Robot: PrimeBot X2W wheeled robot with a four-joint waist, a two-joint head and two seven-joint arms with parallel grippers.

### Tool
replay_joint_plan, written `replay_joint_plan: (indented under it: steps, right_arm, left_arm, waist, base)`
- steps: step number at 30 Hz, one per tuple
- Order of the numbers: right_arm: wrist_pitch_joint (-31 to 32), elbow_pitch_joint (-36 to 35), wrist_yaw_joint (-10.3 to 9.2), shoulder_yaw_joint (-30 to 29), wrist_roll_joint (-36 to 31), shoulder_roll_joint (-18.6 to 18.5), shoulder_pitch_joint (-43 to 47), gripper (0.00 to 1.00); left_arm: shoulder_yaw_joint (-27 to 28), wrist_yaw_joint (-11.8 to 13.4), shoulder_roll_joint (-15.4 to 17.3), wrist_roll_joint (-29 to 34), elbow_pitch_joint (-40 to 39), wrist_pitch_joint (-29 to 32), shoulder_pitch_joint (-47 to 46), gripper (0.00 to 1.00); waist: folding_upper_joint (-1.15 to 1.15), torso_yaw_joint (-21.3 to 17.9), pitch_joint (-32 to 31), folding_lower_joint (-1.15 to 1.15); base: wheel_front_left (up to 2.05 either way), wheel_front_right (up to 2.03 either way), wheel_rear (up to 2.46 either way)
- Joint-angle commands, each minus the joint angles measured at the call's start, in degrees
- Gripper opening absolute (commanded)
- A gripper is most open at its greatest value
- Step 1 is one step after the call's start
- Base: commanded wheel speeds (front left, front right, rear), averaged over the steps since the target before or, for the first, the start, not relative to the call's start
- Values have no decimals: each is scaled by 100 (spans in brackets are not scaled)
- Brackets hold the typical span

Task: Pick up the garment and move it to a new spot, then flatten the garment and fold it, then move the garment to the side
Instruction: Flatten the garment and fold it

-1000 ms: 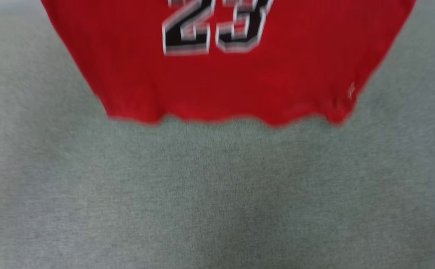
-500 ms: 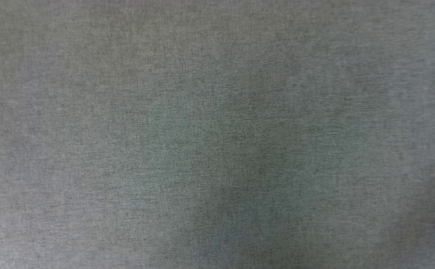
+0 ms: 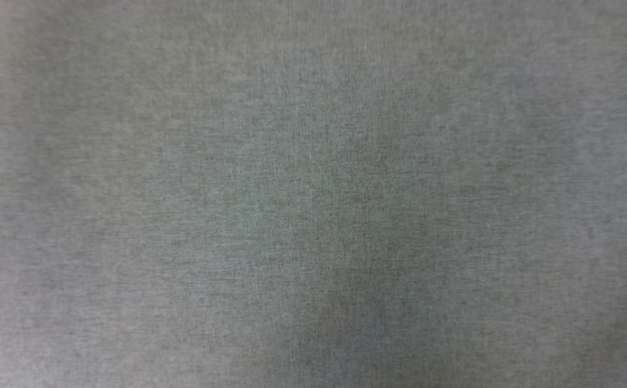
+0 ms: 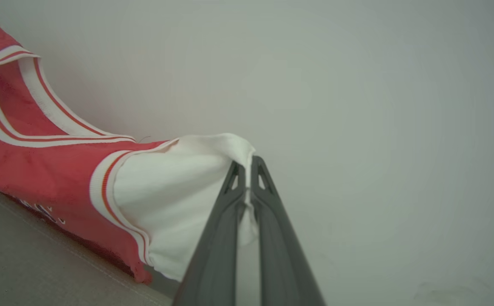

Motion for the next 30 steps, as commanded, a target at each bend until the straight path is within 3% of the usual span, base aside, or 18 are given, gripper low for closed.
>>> replay_joint_plan:
  steps: [1,6,14,21,30]
  right_arm:
    - [-85,-11,-10,55,155,-110,404,0]
    - [-132,-176,-8,183,519,-215,1358,0]
    - [-42,-795,-8,430,1318,-516,3493,0]
    - [-21,-1137,-9,518,1820,-1010,5104,0]
    - [16,-1495,-9,561,2045,-1342,6607,0]
  left_arm:
    - [-82,24,4,-39,-134,-41,422,0]
    - [-238,254,24,-176,-530,27,1671,0]
    - [-311,958,229,-691,-1565,146,4369,0]
    - [-578,1145,375,-1069,-1838,345,6101,0]
    - [-725,1296,577,-1360,-1725,398,7329,0]
  waist:
    - [0,33,-223,-1]
    - [0,68,-585,-1]
    - [0,34,-1470,-1]
    - [0,61,-2244,-1]
    - [0,-54,-2920,-1]
  base:
    - [0,0,0]
    - [0,0,0]
    - [0,0,0]
    - [0,0,0]
    - [0,0,0]
